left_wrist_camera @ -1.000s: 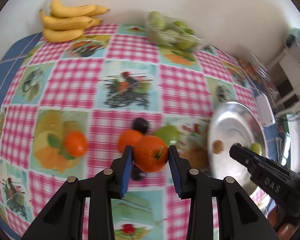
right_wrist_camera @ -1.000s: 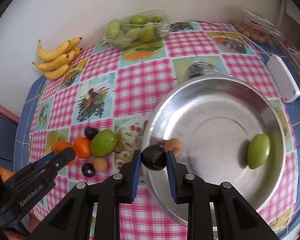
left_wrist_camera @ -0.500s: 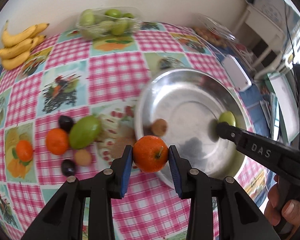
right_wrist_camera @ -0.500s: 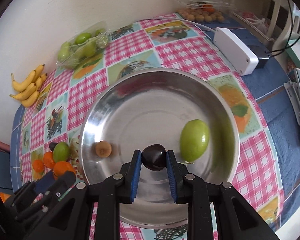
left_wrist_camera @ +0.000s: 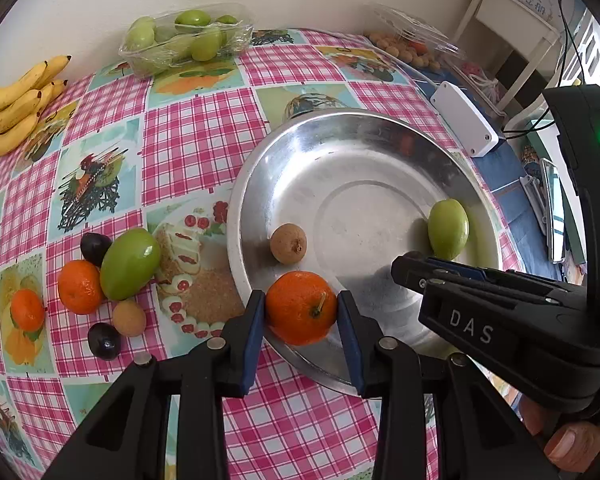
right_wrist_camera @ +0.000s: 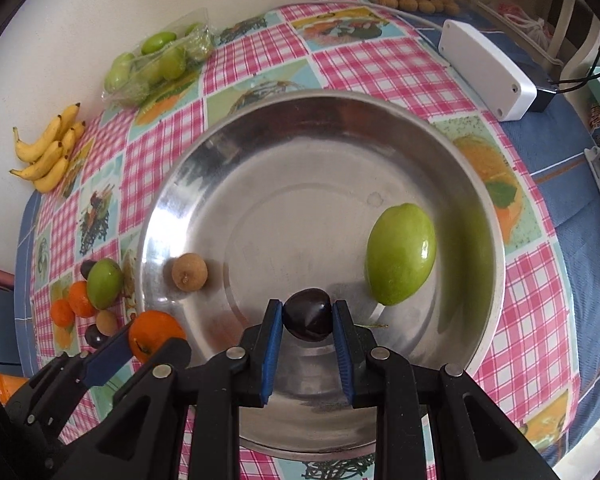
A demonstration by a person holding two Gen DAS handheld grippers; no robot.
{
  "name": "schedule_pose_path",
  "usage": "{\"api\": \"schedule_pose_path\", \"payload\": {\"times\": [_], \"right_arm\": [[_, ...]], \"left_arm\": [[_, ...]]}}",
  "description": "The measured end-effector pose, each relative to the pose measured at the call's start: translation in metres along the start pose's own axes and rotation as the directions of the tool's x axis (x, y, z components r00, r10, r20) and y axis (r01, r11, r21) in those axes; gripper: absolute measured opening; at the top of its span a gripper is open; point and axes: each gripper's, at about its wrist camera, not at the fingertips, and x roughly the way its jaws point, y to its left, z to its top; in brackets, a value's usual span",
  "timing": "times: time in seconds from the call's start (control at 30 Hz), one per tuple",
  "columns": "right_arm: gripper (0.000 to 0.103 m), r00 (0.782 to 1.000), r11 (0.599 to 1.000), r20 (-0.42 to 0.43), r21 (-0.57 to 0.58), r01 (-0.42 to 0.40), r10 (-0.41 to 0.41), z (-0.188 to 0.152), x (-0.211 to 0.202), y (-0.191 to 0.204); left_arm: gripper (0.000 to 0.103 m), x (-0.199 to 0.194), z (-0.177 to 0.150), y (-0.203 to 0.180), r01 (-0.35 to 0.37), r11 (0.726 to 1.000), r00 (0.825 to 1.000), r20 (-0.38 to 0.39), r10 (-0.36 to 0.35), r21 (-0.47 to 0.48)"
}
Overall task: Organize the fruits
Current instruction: 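Carry the tangerine into the steel bowl and open the left gripper while the right carries the plum, then lower the dark plum into the steel bowl and open the right gripper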
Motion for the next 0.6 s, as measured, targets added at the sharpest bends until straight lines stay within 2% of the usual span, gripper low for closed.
{"api": "schedule_pose_path", "payload": {"times": [0.6], "right_arm": [[0.028,1.0,1.0,0.0,0.0,0.017,-0.017,0.0,-0.0023,0.0007]], "left_arm": [[0.037,-0.004,0.0015,-0.001,0.0,1.0,1.0,0.002,0.0,0.011]]}}
